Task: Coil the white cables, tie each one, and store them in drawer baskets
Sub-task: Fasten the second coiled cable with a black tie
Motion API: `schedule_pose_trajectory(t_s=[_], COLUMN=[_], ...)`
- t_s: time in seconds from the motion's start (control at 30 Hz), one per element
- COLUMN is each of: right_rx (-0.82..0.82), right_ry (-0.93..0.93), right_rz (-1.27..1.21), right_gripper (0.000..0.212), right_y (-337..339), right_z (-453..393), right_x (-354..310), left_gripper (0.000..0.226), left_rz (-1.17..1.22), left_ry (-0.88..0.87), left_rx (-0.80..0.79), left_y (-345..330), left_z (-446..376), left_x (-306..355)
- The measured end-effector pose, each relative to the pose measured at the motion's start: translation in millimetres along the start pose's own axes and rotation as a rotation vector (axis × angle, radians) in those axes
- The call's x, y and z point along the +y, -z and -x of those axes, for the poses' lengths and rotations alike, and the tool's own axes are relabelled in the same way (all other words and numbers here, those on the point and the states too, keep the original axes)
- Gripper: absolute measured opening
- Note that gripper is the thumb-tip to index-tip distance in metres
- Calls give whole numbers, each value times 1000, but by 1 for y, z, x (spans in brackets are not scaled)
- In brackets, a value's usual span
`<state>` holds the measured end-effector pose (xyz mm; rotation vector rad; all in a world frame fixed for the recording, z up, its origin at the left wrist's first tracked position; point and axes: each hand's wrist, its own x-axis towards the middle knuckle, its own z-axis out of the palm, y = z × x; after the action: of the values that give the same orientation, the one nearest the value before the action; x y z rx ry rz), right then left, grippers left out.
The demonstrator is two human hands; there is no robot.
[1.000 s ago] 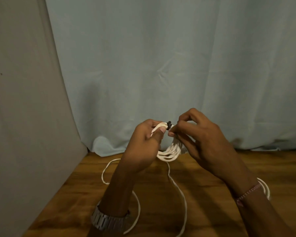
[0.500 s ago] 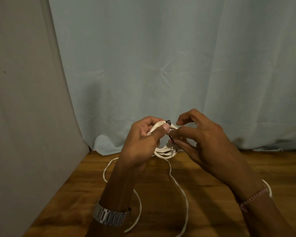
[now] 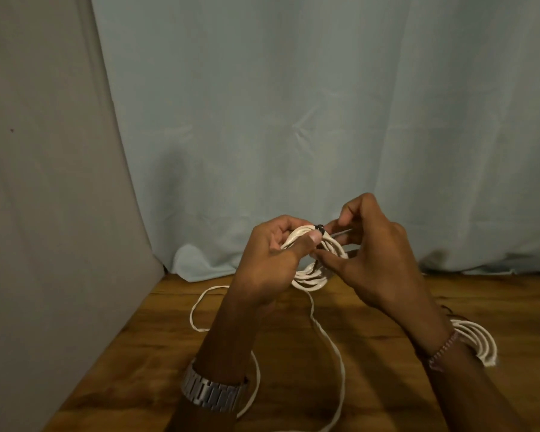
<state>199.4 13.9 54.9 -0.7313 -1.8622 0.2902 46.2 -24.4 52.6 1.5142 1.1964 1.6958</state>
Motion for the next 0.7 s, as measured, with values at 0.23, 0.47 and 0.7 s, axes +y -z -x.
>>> schedule_pose_trajectory(t_s=[0.23,0.47,0.7], right_rx=[121,194,164], right_ry=[113,-98,15], right_rz=[204,137,-72], right_gripper=[40,65,36], right_y=[-6,3,5], right_z=[6,8,9], right_x=[-3,-15,-21], left_gripper=[8,12,14], left_rz=[-21,54,86], left_ry=[-11,-81,-119], left_rx=[-63,-129,-181], left_y=[-3,6,10], left_z=[3,3,4], left_x=[1,5,6])
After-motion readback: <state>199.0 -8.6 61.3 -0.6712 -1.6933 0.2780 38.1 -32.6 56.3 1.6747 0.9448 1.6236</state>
